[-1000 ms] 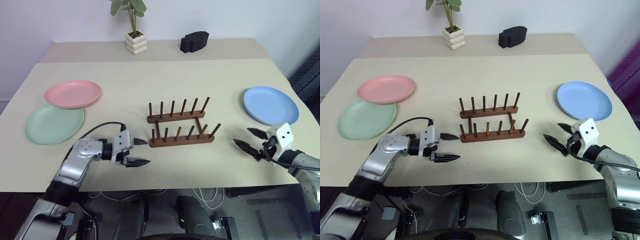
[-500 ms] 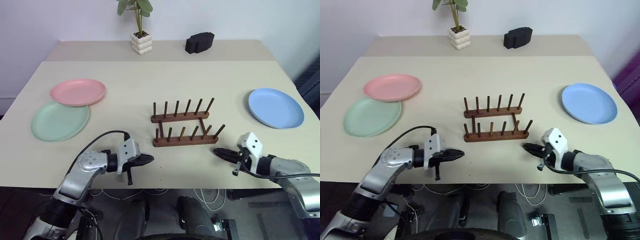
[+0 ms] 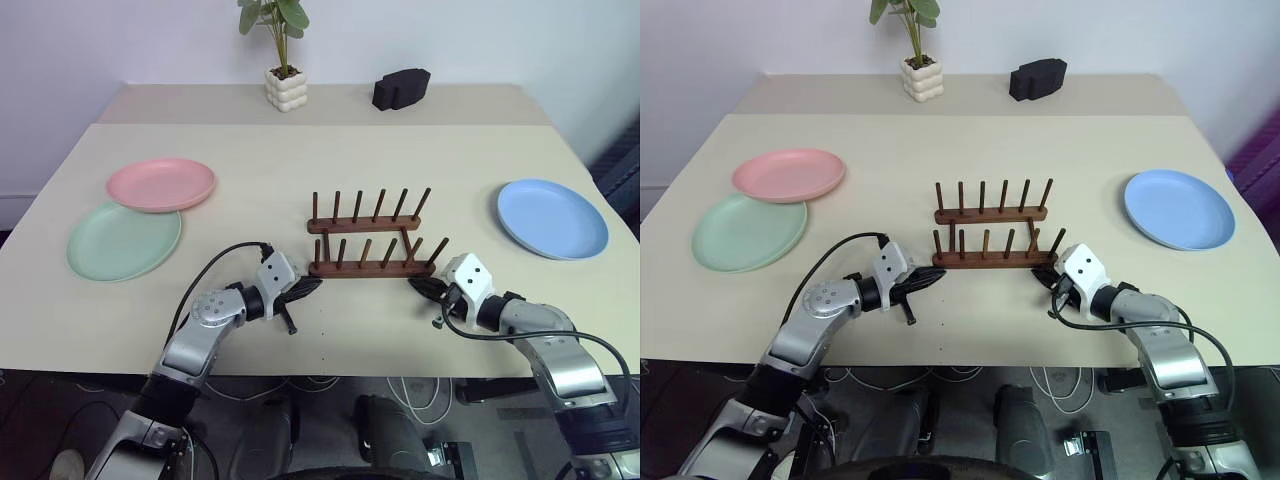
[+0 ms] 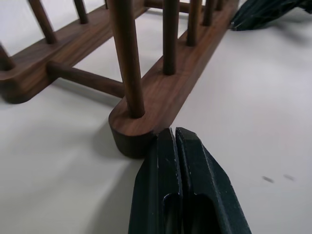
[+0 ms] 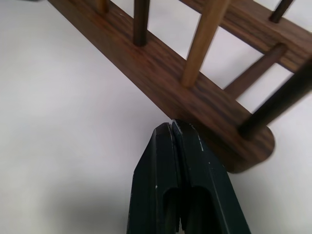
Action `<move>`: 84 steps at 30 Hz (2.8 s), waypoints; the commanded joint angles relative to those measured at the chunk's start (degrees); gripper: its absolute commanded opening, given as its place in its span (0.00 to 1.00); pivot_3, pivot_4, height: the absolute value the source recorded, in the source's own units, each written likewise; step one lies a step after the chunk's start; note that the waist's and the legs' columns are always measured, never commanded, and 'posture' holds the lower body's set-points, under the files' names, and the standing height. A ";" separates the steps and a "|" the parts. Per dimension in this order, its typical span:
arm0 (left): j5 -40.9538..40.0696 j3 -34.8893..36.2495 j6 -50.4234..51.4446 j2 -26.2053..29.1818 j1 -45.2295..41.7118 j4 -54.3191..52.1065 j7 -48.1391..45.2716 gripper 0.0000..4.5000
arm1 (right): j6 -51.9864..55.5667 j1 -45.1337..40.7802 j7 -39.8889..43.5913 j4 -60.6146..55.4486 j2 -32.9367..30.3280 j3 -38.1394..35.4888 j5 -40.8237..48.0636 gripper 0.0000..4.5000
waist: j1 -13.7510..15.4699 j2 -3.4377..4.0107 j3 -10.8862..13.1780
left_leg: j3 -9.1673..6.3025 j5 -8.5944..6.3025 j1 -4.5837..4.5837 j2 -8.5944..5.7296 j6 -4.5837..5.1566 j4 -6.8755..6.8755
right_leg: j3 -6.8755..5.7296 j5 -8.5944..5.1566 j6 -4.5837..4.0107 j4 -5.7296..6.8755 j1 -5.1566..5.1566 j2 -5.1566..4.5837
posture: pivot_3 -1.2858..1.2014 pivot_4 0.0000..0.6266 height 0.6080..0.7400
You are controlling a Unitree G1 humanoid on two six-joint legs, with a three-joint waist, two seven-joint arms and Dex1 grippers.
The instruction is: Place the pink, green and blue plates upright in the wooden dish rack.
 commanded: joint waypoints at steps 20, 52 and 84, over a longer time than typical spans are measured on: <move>5.24 2.23 -8.59 -4.65 -9.44 19.47 8.28 0.01 | -12.26 -12.01 -4.38 18.44 4.72 0.71 -6.04 0.00 | -0.09 0.02 -0.01 | 0.02 0.00 0.27 -0.04 0.01 -0.06 | 0.01 0.02 0.01 0.02 0.22 0.01 | 0.52 0.24 0.93; -19.80 38.00 7.81 15.80 32.41 -12.16 2.81 0.99 | -9.41 -7.97 5.34 10.89 0.37 -2.38 0.02 0.00 | -3.10 0.13 0.00 | 0.08 -0.28 0.34 0.22 0.36 -0.58 | 0.06 -0.48 -0.18 0.05 -0.10 -0.09 | 0.52 0.24 0.93; -19.76 41.58 35.10 18.89 -16.47 5.29 38.78 0.99 | -9.31 -8.86 6.01 8.95 0.23 -2.43 0.68 0.00 | -1.62 -0.29 0.22 | 0.01 -0.19 -0.52 -0.16 0.23 -0.18 | -0.14 0.04 0.14 0.10 -0.66 -0.09 | 0.52 0.24 0.93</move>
